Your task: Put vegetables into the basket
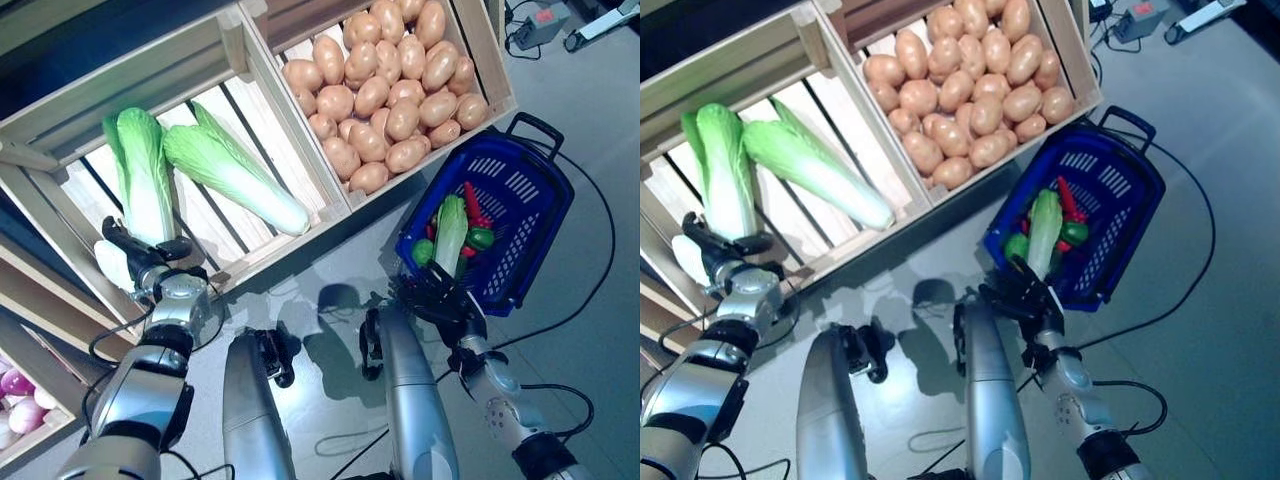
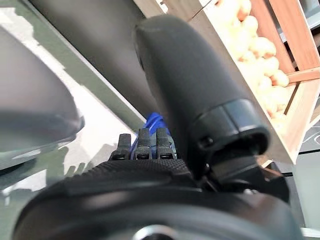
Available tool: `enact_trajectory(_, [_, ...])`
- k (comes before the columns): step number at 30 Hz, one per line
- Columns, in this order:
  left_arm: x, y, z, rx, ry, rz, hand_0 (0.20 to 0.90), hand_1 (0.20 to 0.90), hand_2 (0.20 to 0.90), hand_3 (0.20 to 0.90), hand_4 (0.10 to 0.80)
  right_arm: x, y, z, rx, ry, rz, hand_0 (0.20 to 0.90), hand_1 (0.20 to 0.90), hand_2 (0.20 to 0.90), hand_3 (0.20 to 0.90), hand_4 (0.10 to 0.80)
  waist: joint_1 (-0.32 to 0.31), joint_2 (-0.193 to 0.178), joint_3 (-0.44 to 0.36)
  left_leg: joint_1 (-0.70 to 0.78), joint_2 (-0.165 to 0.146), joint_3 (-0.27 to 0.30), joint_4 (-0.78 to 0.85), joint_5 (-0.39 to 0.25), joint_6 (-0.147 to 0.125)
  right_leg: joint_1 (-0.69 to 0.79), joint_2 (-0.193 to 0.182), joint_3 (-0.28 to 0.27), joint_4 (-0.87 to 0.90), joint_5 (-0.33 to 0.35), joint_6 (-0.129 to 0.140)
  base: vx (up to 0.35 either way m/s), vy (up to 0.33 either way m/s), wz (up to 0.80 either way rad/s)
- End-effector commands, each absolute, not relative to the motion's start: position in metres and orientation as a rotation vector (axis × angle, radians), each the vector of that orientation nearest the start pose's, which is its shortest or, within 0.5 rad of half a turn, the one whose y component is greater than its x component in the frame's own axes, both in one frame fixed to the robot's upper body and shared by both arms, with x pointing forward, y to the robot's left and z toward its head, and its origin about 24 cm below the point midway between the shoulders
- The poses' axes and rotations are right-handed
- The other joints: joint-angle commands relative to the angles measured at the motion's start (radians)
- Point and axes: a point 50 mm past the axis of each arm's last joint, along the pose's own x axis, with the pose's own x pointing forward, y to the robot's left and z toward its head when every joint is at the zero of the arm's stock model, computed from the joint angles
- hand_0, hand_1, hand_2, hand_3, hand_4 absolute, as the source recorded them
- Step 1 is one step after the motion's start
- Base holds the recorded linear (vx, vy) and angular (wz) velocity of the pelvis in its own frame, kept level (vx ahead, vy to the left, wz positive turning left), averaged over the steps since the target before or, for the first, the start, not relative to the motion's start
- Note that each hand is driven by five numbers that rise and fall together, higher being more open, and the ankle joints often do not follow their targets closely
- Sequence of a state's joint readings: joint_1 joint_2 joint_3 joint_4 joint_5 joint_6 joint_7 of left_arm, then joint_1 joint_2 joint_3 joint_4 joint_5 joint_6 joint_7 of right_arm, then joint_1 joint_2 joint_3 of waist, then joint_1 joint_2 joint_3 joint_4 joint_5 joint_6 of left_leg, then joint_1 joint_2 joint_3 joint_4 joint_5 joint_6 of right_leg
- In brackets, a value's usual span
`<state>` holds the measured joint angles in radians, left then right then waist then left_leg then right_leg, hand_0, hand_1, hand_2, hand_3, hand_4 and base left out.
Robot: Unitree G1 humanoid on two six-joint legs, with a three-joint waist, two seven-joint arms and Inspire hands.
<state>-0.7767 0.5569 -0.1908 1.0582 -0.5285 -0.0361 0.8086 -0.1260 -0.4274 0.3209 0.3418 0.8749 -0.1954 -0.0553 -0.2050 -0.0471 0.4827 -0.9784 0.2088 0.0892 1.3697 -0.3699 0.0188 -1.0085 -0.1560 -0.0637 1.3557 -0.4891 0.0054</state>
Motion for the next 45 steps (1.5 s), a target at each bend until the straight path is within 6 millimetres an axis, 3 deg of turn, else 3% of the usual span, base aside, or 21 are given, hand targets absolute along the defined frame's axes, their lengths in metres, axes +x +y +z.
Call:
enact_trajectory(1, [0.356, 0.323, 0.113, -0.019, 0.101, 0.819, 0.3, 0.3, 0.3, 0.3, 0.4, 0.274, -0.19, 0.043, 0.441, -0.011, 0.018, 0.9, 0.9, 0.9, 0.9, 0.8, -0.024, -0.032, -0.023, 0.078, 0.036, -0.009, -0.052, -0.112, -0.01, 0.092, -0.014, 0.004, -0.097, 0.071, 0.016, 0.012, -0.009, -0.16])
enact_trajectory(5, [0.358, 0.305, 0.111, -0.036, 0.052, 0.67, 0.3, 0.3, 0.3, 0.3, 0.4, 0.27, -0.194, 0.047, 0.438, -0.035, 0.017, 0.9, 0.9, 0.9, 0.9, 0.8, -0.017, -0.022, -0.024, 0.103, 0.035, 0.0, -0.068, -0.112, -0.011, 0.114, -0.018, -0.001, -0.109, 0.072, 0.019, 0.016, -0.001, 0.33])
enact_trajectory(11, [0.353, 0.302, 0.099, -0.032, 0.078, 0.634, 0.3, 0.3, 0.3, 0.3, 0.4, 0.269, -0.192, 0.045, 0.43, -0.035, 0.025, 0.9, 0.9, 0.9, 0.9, 0.8, -0.016, -0.012, -0.05, 0.19, 0.03, 0.025, -0.136, -0.108, -0.012, 0.189, -0.03, -0.006, -0.165, 0.072, 0.024, 0.047, 0.008, 0.07])
enact_trajectory(17, [0.343, 0.304, 0.081, -0.055, 0.109, 0.595, 0.3, 0.3, 0.3, 0.3, 0.4, 0.266, -0.187, 0.04, 0.42, -0.022, 0.034, 0.9, 0.9, 0.9, 0.9, 0.8, -0.017, 0.002, -0.11, 0.356, 0.025, 0.071, -0.295, -0.073, -0.014, 0.33, -0.038, -0.007, -0.295, 0.098, 0.028, 0.073, 0.022, -0.05])
enact_trajectory(24, [0.335, 0.283, 0.057, -0.132, 0.106, 0.528, 0.3, 0.3, 0.3, 0.3, 0.4, 0.264, -0.172, 0.04, 0.409, -0.059, 0.064, 0.9, 0.9, 0.9, 0.9, 0.8, 0.008, 0.023, -0.193, 0.554, -0.005, 0.095, -0.53, 0.002, -0.012, 0.515, -0.046, -0.02, -0.471, 0.143, 0.027, 0.053, 0.003, 0.04])
enact_trajectory(33, [0.294, 0.234, -0.01, -0.358, 0.222, 0.553, 0.3, 0.3, 0.3, 0.3, 0.4, 0.252, -0.155, 0.023, 0.533, -0.051, -0.016, 0.9, 0.9, 0.9, 0.9, 0.8, 0.064, 0.05, -0.311, 0.806, -0.055, 0.112, -0.877, 0.141, -0.024, 0.782, -0.013, -0.064, -0.807, 0.236, 0.041, 0.056, -0.057, 0.09])
enact_trajectory(34, [0.282, 0.221, -0.022, -0.322, 0.247, 0.558, 0.3, 0.3, 0.3, 0.3, 0.4, 0.251, -0.152, 0.024, 0.517, -0.058, -0.039, 0.9, 0.9, 0.9, 0.9, 0.8, 0.077, 0.056, -0.338, 0.863, -0.074, 0.113, -0.993, 0.203, -0.021, 0.846, 0.001, -0.073, -0.936, 0.291, 0.041, -0.004, -0.055, 0.05])
enact_trajectory(40, [0.27, 0.203, -0.025, -0.246, 0.22, 0.511, 0.3, 0.3, 0.3, 0.3, 0.4, 0.248, -0.152, 0.028, 0.485, -0.092, -0.072, 0.9, 0.9, 0.9, 0.9, 0.8, 0.106, 0.064, -0.387, 0.995, -0.104, 0.106, -1.237, 0.297, -0.033, 0.997, 0.021, -0.107, -1.19, 0.387, 0.06, 0.033, -0.035, 0.13])
enact_trajectory(43, [0.271, 0.196, -0.014, -0.183, 0.149, 0.441, 0.3, 0.3, 0.3, 0.3, 0.4, 0.252, -0.151, 0.038, 0.471, -0.136, -0.103, 0.9, 0.9, 0.9, 0.9, 0.8, 0.123, 0.065, -0.405, 1.035, -0.116, 0.086, -1.332, 0.334, -0.036, 1.04, 0.025, -0.112, -1.279, 0.438, 0.073, 0.009, -0.012, 0.08])
enact_trajectory(45, [0.277, 0.192, 0.002, -0.156, 0.072, 0.369, 0.3, 0.3, 0.3, 0.3, 0.4, 0.255, -0.145, 0.041, 0.504, -0.137, -0.025, 0.9, 0.9, 0.9, 0.9, 0.8, 0.136, 0.063, -0.417, 1.065, -0.117, 0.091, -1.409, 0.361, -0.04, 1.069, 0.029, -0.128, -1.35, 0.473, 0.077, 0.002, -0.017, 0.05])
